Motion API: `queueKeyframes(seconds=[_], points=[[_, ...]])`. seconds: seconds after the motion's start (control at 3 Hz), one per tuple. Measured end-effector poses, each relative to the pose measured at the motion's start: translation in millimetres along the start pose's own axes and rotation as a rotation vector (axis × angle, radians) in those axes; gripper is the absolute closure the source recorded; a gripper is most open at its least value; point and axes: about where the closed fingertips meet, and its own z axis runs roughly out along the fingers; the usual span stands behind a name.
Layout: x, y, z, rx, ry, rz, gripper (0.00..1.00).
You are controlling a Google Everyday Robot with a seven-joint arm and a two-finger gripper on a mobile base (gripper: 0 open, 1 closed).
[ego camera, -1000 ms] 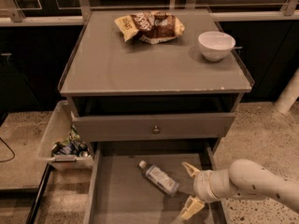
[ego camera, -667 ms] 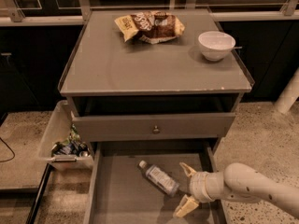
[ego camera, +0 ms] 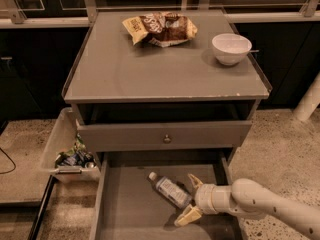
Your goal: Pick blue plastic bottle from middle drawer and place on counter
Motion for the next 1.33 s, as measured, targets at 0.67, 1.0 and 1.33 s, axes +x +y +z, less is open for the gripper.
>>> queueKeyframes(seconds=[0.67, 1.0, 1.33], points=[[11.3, -4.2, 40.0, 0.027, -0.063, 0.007, 0.0], [12.0, -3.1, 41.2, 0.025, -0.064, 0.009, 0.19], [12.0, -3.1, 41.2, 0.025, -0.064, 0.009, 0.42]])
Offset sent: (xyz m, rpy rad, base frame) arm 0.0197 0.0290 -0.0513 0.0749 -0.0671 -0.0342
